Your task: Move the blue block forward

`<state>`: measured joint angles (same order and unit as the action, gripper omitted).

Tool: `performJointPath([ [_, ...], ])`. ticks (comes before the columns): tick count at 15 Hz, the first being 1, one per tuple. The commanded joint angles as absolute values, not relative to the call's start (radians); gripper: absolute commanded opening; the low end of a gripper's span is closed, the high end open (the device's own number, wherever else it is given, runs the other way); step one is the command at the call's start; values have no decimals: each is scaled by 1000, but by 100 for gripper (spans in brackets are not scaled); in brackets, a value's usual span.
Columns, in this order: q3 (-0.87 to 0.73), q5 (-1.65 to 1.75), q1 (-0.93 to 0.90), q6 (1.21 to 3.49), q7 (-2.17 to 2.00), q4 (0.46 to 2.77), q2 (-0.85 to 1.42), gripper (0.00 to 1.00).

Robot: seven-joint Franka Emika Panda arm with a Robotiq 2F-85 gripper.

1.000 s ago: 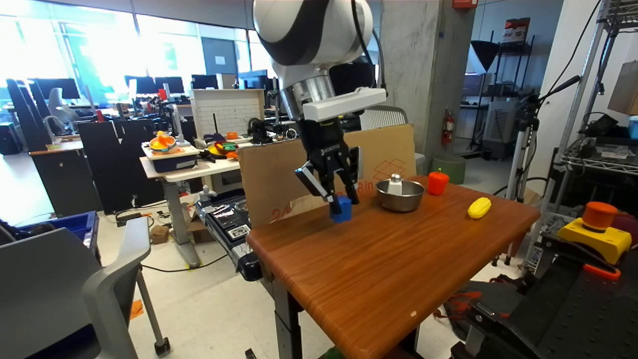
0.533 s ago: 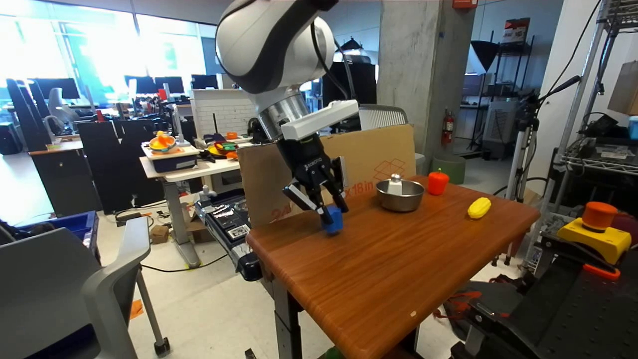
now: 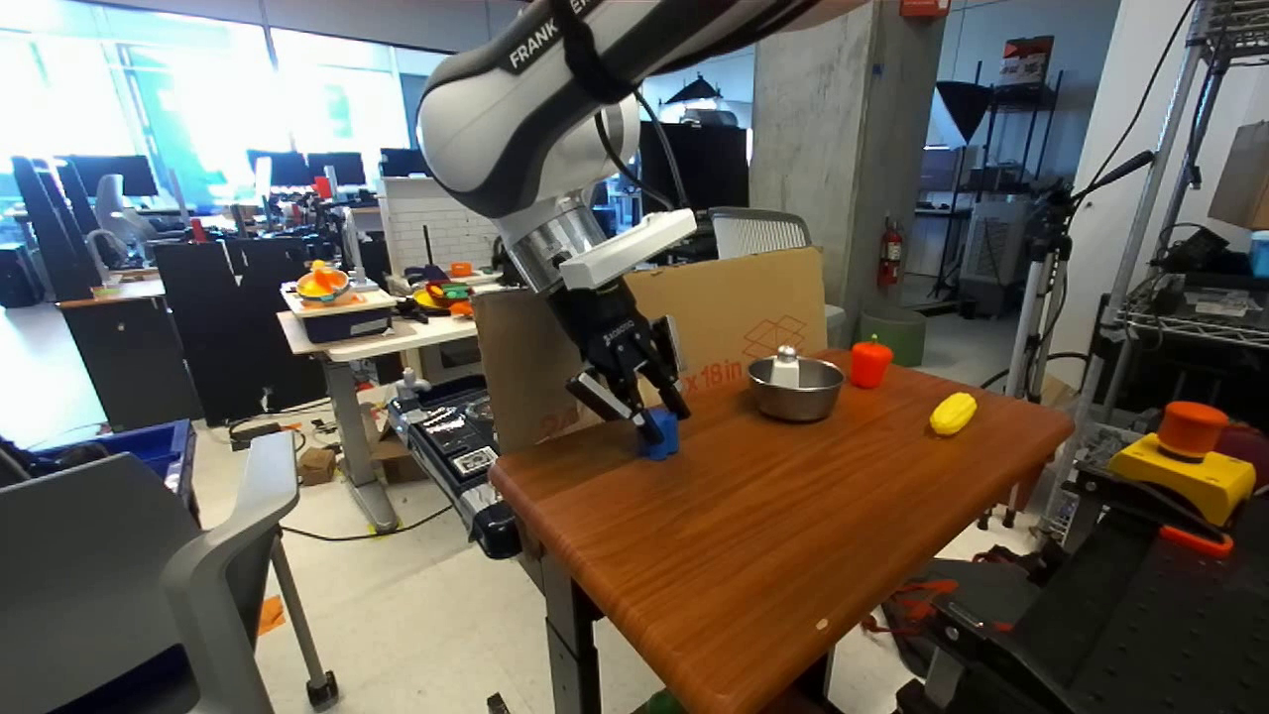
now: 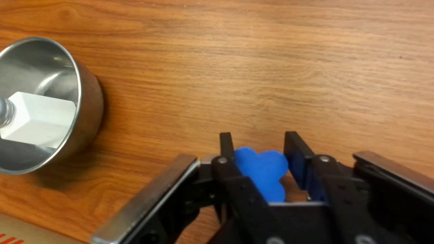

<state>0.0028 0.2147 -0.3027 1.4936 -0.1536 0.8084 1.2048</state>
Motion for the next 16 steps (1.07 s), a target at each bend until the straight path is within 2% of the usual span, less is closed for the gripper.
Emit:
performJointPath([
  [1,-14,224,-313,1434,-105,670,1279,74],
  [4,-5,220,-301,1451,-97,677,1258,97],
  [5,-1,211,-294,1458,-101,690,1241,100],
  [12,58,73,-189,1664,-169,830,1100,100],
  [13,27,119,-228,1619,-142,746,1169,100],
  [16,43,85,-191,1637,-148,780,1129,100],
])
